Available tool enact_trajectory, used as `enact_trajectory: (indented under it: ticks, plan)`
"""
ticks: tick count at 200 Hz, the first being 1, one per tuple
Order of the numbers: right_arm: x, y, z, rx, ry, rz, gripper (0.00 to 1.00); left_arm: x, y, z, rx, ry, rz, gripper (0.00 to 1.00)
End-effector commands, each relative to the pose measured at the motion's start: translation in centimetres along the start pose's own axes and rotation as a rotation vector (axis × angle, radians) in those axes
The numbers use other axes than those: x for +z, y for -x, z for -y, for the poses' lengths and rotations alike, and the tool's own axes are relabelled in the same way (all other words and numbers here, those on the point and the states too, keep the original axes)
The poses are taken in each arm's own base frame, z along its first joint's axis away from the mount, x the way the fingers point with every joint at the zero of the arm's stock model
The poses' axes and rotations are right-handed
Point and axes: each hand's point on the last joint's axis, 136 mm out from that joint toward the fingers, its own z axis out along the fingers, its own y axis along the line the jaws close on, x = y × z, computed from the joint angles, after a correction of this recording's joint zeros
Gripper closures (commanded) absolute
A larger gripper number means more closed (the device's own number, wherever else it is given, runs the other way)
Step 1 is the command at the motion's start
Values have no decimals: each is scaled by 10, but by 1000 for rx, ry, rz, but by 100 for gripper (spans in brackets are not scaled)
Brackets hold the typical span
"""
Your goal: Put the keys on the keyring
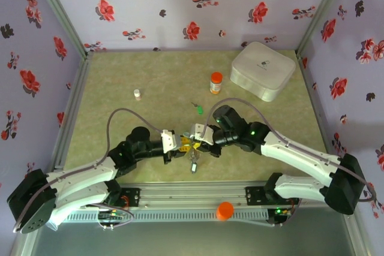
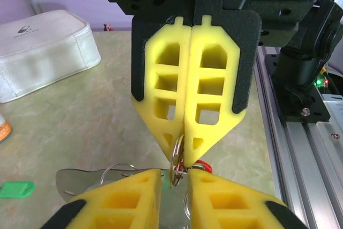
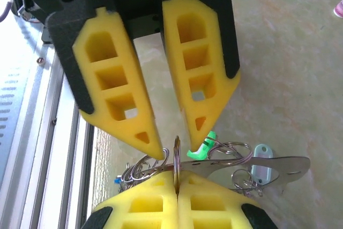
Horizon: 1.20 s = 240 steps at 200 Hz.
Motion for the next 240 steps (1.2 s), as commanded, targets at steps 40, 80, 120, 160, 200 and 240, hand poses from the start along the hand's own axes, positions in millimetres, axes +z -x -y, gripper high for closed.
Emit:
enact_trajectory:
  ticks: [40, 80, 120, 160, 200, 240]
  plan:
    - [1, 10, -4, -54, 22, -1, 99, 2, 11, 0, 23, -12, 16, 100]
    - [-12, 19, 5, 74, -1, 218, 75, -1, 11, 0, 24, 4, 58, 100]
    - [-15, 11, 5, 133, -1, 295, 64, -5, 10, 1, 16, 25, 121, 100]
    - [-11, 13, 1, 156, 30, 329, 64, -4, 13, 0, 10, 27, 141, 100]
    - [-9, 14, 3, 165, 36, 343, 71, -2, 13, 0, -2, 23, 147, 100]
    - [-4, 10, 3, 167, 43, 328, 75, -1, 13, 0, -9, 17, 154, 100]
